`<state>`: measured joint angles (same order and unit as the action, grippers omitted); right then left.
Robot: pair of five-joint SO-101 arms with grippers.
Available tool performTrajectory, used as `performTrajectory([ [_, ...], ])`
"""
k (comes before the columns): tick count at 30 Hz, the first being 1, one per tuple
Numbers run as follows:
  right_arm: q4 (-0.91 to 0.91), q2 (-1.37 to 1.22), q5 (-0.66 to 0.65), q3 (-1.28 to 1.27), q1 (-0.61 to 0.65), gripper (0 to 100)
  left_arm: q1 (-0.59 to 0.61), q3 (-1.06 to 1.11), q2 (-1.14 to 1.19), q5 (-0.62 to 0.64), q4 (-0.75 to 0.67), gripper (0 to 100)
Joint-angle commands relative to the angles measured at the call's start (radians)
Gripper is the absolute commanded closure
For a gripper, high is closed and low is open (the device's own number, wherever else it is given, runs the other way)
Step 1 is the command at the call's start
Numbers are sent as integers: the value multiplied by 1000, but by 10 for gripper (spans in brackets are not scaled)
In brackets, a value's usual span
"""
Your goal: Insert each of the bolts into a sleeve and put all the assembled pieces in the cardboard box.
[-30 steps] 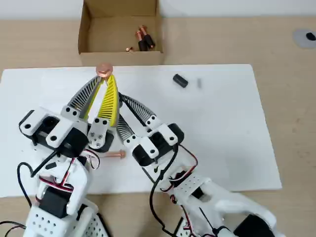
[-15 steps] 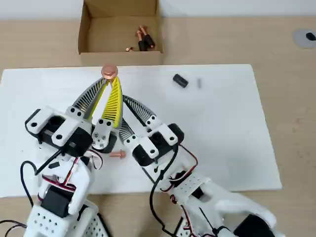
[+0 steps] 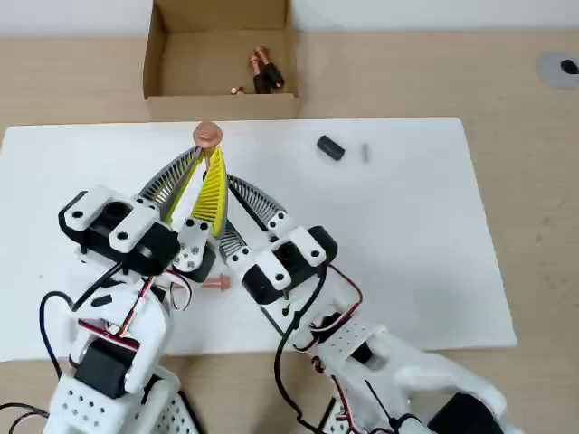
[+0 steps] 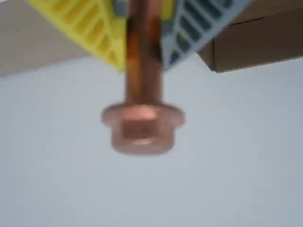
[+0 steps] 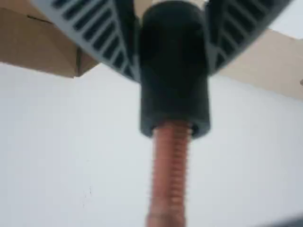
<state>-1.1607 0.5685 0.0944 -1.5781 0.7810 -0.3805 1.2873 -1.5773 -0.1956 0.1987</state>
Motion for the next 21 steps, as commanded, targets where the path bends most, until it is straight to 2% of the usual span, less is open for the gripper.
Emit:
performTrajectory([
  [1, -6, 22, 6, 64, 1, 989, -3, -51, 2, 5, 3, 995],
  [7, -6, 22, 6, 64, 1, 989, -9, -48, 2, 6, 18, 994],
  [12, -6, 22, 6, 64, 1, 989, -3, -127, 2, 51, 198, 947],
  [21, -8, 22, 6, 91, -16, 989, 0, -226, 2, 72, 367, 881],
])
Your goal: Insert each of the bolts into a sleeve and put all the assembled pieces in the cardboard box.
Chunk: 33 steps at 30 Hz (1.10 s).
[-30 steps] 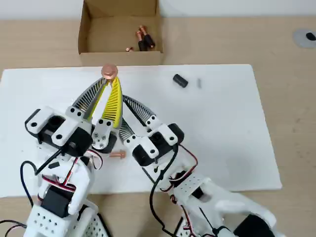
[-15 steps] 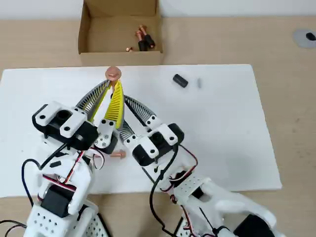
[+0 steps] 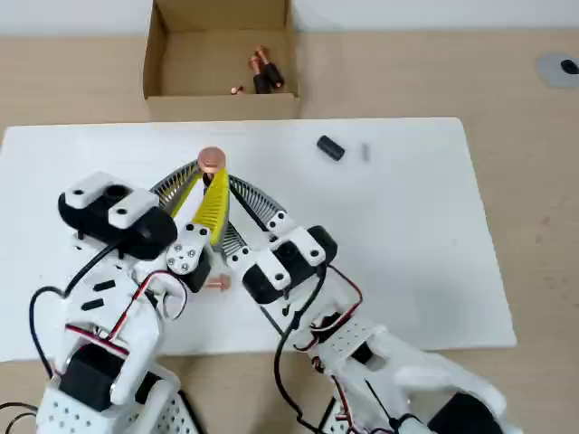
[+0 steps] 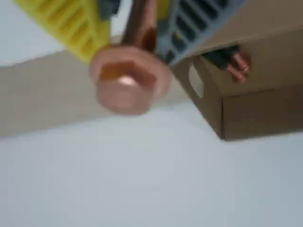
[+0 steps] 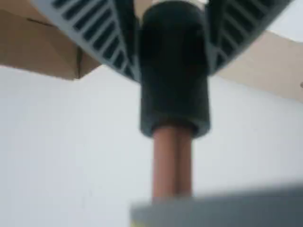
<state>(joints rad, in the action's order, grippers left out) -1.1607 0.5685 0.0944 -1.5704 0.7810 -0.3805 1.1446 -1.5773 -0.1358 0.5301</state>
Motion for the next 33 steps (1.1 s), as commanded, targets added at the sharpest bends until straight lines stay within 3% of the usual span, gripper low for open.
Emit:
performTrajectory([
  [1, -6, 22, 5, 91, -18, 989, 0, -95, 2, 29, 52, 868],
  [6, 23, 22, 5, 104, -44, 989, 0, -127, 2, 153, 64, 831],
  [17, 117, 21, 6, 154, -134, 989, 127, -249, 2, 157, 64, 829],
  [23, 304, 21, 71, 318, -300, 989, 362, -265, 4, 157, 68, 832],
  [28, 640, -8, 137, 662, -383, 989, 551, -173, 45, 173, 160, 841],
  [33, 847, -179, 138, 1007, -383, 989, 575, -160, 128, 178, 290, 914],
])
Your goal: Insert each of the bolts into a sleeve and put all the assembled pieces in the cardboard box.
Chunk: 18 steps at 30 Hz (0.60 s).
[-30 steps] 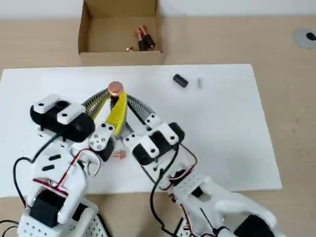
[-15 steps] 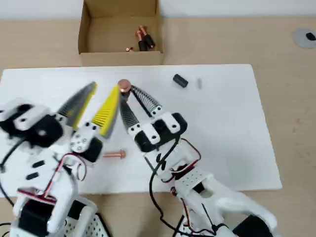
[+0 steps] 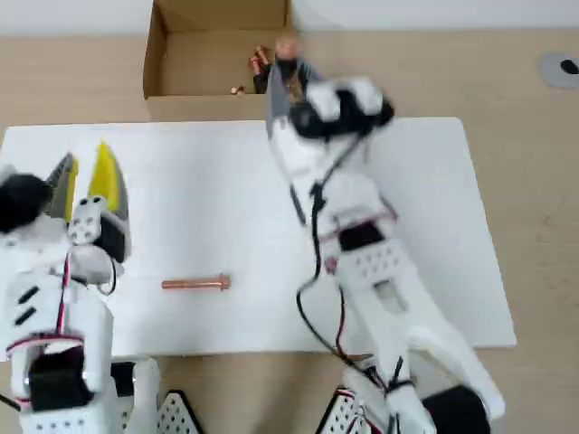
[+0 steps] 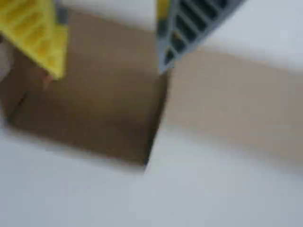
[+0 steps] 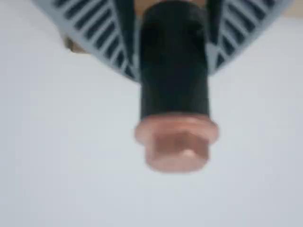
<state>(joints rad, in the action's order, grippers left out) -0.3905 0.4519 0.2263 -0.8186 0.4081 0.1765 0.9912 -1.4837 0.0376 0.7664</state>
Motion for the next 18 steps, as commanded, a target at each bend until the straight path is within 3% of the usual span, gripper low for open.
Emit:
performTrajectory([
  [1, 84, -107, 5, 309, -8, 989, 18, -5, 42, 5, 75, 923],
  [6, 126, -394, -92, 602, -8, 989, 12, 63, 56, 5, 140, 940],
  [18, 459, -949, -100, 1362, -24, 989, 17, 285, 53, -60, 138, 940],
])
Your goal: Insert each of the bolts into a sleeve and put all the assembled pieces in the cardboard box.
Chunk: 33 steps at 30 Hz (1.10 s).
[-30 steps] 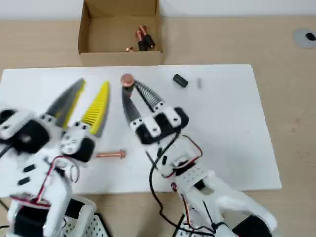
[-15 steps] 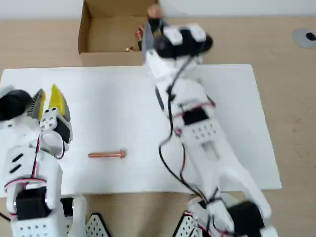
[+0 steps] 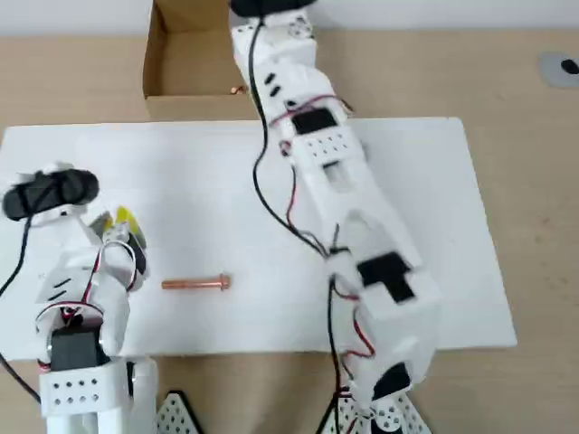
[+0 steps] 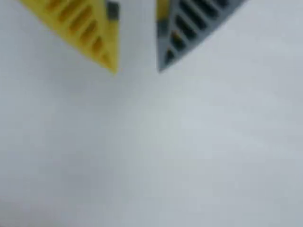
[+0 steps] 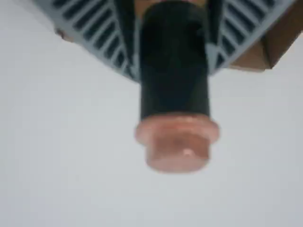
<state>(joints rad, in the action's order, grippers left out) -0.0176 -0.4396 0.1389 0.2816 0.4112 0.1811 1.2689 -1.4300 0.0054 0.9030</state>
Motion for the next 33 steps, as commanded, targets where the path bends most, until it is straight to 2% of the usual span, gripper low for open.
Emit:
performTrajectory([
  [1, 141, -96, -12, 331, -30, 989, 12, 18, 1, -38, 2, 940],
  [8, 319, -374, -11, 743, -56, 975, 14, 28, -2, -51, 8, 940],
  [14, 423, -572, -12, 946, -71, 963, 14, 48, 2, -48, 11, 938],
  [21, 453, -702, -12, 1053, -65, 963, 14, 84, 2, 5, 11, 939],
  [26, 532, -708, -12, 1059, -67, 949, 15, 77, 2, 68, 11, 937],
  [33, 617, -707, -12, 1061, -65, 907, 14, 77, 1, 86, 11, 937],
])
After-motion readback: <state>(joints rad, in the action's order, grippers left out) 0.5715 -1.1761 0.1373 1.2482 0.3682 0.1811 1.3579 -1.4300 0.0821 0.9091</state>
